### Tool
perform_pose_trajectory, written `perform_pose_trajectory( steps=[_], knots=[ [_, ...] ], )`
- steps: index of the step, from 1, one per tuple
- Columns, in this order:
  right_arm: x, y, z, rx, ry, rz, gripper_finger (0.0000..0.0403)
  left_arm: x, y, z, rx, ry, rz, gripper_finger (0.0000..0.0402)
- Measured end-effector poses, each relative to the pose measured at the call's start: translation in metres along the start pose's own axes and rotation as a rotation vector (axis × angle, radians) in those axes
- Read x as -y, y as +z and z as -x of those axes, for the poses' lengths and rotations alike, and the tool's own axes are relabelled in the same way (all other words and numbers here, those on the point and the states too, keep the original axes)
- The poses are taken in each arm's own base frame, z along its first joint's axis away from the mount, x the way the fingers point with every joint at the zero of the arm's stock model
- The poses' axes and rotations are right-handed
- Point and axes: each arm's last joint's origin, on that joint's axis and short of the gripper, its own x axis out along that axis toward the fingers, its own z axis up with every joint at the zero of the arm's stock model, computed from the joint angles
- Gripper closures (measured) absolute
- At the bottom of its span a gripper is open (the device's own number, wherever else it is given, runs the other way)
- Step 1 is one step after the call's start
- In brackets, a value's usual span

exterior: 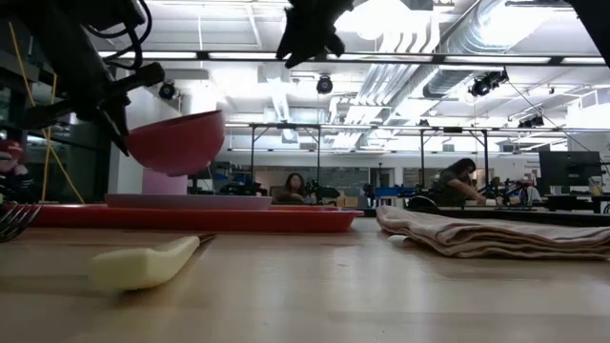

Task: Set up tray
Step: Put the pink bowl on top of the violet plate on the red tray

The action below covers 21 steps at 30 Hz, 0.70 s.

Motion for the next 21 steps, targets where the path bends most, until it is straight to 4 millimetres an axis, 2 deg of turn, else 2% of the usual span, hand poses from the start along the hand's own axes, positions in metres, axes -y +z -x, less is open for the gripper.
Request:
perform_pose_trajectory(
  steps=[9, 13, 21],
  knots=[
    [0.008, 0.004, 0.032, 0.025, -0.138, 0.126, 0.0265, 0.002, -0.001, 0.001, -0.026, 0.016, 0.060, 0.0390],
    [0.013, 0.004, 0.047, 0.019, -0.193, 0.171, 0.0265, 0.010, 0.000, 0.000, -0.008, 0.043, 0.069, 0.0390],
    [0.018, 0.003, 0.076, 0.008, -0.195, 0.230, 0.0273, 0.034, 0.013, -0.016, -0.034, 0.171, 0.043, 0.0390]
  ],
)
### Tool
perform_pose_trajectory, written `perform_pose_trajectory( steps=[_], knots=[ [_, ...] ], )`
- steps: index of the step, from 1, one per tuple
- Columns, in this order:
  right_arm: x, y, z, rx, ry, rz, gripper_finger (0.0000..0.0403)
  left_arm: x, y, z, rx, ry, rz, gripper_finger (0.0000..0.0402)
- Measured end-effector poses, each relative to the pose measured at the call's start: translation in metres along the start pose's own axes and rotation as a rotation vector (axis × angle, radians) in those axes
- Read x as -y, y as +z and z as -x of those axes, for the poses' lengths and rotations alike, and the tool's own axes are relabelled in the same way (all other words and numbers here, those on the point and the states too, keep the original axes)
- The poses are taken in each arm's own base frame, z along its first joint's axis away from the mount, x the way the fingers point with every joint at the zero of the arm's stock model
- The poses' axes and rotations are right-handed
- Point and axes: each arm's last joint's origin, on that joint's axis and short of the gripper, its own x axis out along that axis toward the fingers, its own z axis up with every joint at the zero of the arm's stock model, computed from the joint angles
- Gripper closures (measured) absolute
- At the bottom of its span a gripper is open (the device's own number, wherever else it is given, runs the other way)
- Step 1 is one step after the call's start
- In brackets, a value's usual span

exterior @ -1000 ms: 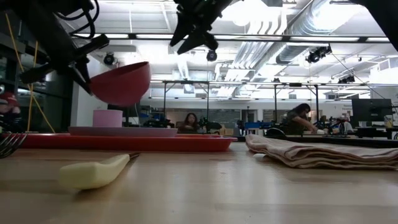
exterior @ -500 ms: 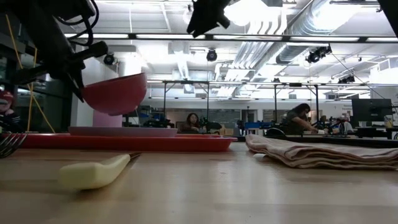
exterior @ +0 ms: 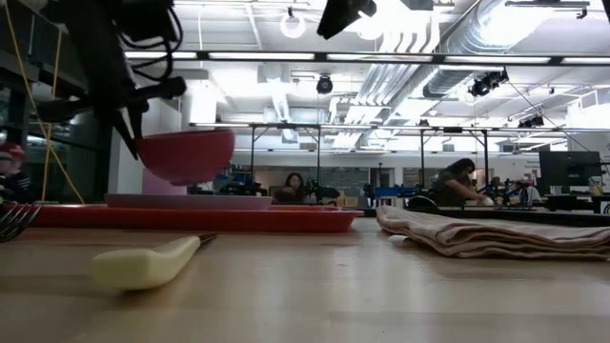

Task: Set up tray
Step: Put the pink bowl on top of the violet plate on the red tray

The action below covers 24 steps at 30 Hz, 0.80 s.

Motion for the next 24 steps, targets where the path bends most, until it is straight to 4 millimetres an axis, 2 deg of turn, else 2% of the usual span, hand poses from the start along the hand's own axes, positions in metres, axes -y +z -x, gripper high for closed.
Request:
perform_pose_trajectory(
  steps=[5, 10, 15, 24],
  knots=[
    [0.004, 0.000, 0.013, 0.024, 0.028, 0.017, 0.0289, 0.011, 0.008, -0.008, -0.032, 0.050, -0.017, 0.0390],
    [0.002, -0.009, 0.012, 0.051, 0.060, 0.019, 0.0310, 0.014, 0.014, -0.013, -0.065, 0.079, -0.020, 0.0390],
    [-0.002, -0.037, 0.009, 0.133, 0.050, -0.031, 0.0327, 0.014, 0.017, -0.016, -0.079, 0.097, -0.010, 0.0390],
    [-0.002, -0.100, 0.028, 0.373, 0.032, -0.155, 0.0331, 0.013, 0.025, -0.018, -0.092, 0.116, 0.012, 0.0390]
  ],
)
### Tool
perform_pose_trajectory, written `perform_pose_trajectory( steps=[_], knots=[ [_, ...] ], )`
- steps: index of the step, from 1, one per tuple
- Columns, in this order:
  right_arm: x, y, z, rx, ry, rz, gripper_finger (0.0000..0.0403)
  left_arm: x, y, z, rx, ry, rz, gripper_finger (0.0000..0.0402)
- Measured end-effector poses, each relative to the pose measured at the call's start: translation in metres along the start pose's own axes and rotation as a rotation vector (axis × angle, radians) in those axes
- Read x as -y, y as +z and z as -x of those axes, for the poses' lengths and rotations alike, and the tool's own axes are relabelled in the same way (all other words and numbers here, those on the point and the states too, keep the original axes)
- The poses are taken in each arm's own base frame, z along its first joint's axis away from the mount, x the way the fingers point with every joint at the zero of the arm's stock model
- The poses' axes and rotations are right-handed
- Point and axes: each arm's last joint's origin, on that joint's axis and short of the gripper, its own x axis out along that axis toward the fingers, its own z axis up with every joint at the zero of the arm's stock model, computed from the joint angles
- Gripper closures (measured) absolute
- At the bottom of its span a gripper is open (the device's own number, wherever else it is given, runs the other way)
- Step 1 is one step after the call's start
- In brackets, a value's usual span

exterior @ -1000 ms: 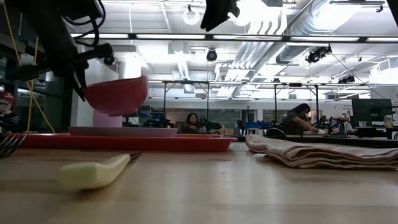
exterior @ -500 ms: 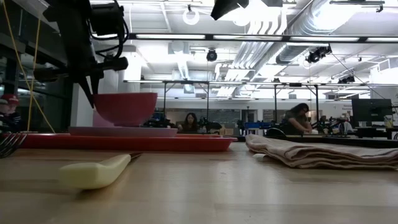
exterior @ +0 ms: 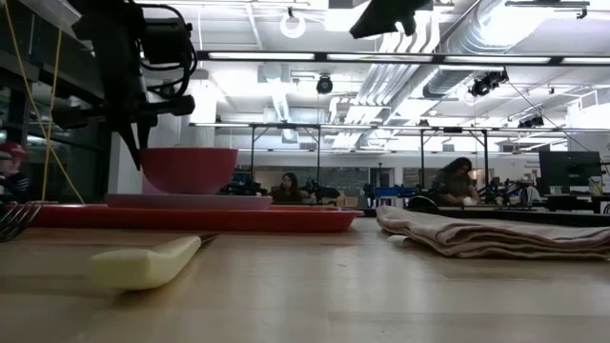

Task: Set up tray
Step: Put the pink bowl on top of the violet plate on the red tray

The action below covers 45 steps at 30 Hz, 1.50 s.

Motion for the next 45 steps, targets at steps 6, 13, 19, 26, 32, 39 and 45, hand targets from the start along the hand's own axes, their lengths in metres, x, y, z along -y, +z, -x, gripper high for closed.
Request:
perform_pose_trajectory(
  steps=[6, 13, 19, 26, 32, 39, 45],
  knots=[
    [0.002, -0.031, 0.016, 0.063, -0.002, -0.034, 0.0332, 0.002, -0.001, -0.008, -0.007, 0.038, 0.005, 0.0390],
    [0.002, -0.057, 0.021, 0.049, -0.001, -0.053, 0.0332, 0.009, -0.003, -0.024, -0.049, 0.085, 0.005, 0.0390],
    [0.001, -0.064, 0.021, 0.026, 0.004, -0.073, 0.0332, 0.011, -0.002, -0.026, -0.047, 0.073, 0.010, 0.0390],
    [0.001, -0.063, 0.021, 0.028, 0.024, -0.074, 0.0332, 0.011, -0.001, -0.026, -0.042, 0.074, 0.011, 0.0390],
    [0.001, -0.063, 0.021, 0.028, 0.024, -0.079, 0.0332, 0.010, -0.001, -0.026, -0.033, 0.077, 0.014, 0.0362],
    [0.001, -0.063, 0.021, 0.027, 0.024, -0.081, 0.0332, 0.010, -0.001, -0.025, -0.025, 0.069, 0.014, 0.0350],
    [0.001, -0.066, 0.021, 0.003, 0.022, -0.093, 0.0333, 0.009, 0.000, -0.018, -0.010, 0.037, 0.014, 0.0348]
  ],
)
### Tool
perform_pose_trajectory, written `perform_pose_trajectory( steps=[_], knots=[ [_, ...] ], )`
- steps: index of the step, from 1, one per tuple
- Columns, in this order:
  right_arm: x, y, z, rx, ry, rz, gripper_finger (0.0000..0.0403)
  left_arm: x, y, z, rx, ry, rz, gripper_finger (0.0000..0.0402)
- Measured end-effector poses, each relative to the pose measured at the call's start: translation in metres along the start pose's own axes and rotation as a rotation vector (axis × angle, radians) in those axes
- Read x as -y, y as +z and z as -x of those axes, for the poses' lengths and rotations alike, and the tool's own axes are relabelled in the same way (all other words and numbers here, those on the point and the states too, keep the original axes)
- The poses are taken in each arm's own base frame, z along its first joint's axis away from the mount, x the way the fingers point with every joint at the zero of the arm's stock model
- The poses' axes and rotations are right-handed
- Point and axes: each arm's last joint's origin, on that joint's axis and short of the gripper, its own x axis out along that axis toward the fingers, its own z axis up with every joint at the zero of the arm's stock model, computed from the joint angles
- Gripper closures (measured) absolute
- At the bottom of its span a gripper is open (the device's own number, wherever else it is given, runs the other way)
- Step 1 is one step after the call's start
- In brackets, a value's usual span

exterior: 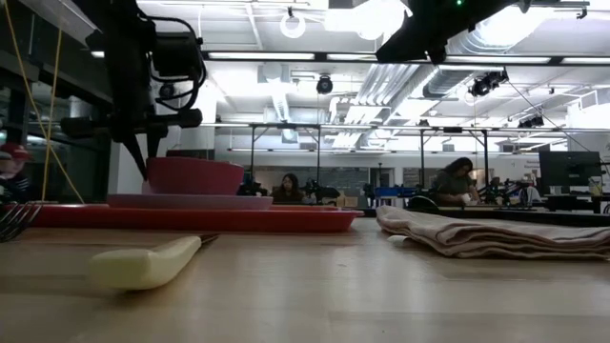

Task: Set up tray
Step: Put the pink bowl on top of the violet plate on the red tray

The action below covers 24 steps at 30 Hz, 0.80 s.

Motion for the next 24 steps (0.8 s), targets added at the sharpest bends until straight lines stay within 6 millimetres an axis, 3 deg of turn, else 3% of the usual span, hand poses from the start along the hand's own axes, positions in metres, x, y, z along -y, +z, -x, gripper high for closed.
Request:
perform_pose_trajectory(
  steps=[24],
  knots=[
    [0.0001, 0.0004, -0.0001, 0.003, -0.004, -0.008, 0.0348, -0.0034, 0.0013, 0.0047, 0.049, 0.000, -0.006, 0.0346]
  ],
)
